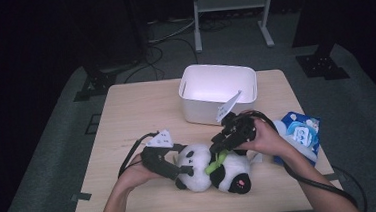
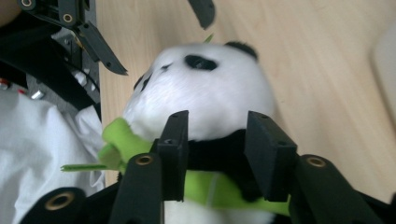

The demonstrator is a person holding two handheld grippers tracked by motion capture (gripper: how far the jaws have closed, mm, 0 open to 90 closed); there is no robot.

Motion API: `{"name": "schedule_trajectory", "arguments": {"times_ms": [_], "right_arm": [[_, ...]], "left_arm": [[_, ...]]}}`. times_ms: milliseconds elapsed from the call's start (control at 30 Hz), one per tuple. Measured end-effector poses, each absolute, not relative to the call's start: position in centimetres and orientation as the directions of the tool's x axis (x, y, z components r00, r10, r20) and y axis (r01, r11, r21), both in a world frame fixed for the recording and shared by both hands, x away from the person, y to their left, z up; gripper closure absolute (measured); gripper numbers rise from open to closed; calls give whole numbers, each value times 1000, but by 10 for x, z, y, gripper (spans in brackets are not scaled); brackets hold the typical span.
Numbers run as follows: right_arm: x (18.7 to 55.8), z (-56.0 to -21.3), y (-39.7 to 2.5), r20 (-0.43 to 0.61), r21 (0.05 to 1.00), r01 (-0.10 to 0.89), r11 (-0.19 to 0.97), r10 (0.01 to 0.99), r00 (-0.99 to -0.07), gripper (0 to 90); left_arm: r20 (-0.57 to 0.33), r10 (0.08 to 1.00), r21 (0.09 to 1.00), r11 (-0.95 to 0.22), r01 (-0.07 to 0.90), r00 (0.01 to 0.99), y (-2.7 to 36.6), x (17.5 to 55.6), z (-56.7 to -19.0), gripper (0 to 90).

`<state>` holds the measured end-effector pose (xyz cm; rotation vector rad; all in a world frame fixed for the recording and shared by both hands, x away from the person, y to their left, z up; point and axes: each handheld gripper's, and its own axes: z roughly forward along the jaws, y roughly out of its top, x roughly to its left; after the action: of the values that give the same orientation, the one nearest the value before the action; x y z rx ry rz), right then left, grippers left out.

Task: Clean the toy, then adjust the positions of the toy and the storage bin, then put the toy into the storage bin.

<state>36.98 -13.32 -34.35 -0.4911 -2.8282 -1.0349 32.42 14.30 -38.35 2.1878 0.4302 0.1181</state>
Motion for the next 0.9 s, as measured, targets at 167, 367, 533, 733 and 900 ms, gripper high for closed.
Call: {"name": "schedule_trajectory", "arguments": {"times_ms": [167, 367, 533, 733, 900], "right_arm": [[379, -332, -142, 182, 629, 329, 704, 279, -943, 538], [390, -324, -149, 172, 623, 335, 707, 294, -940, 516], [398, -316, -154, 166, 617, 343, 709, 309, -937, 506], [403, -311, -155, 159, 615, 345, 709, 317, -935, 498], [410, -311, -156, 161, 615, 351, 706, 323, -933, 496]], "left_arm": [[-64, 396, 799, -530, 285, 916, 159, 328, -380, 144], [-53, 469, 795, -514, 321, 882, 184, 333, -382, 98], [-63, 504, 807, -483, 341, 862, 200, 335, -379, 95], [-66, 515, 811, -471, 347, 855, 207, 334, -377, 92], [-60, 521, 809, -474, 347, 851, 210, 333, -376, 84]]}}
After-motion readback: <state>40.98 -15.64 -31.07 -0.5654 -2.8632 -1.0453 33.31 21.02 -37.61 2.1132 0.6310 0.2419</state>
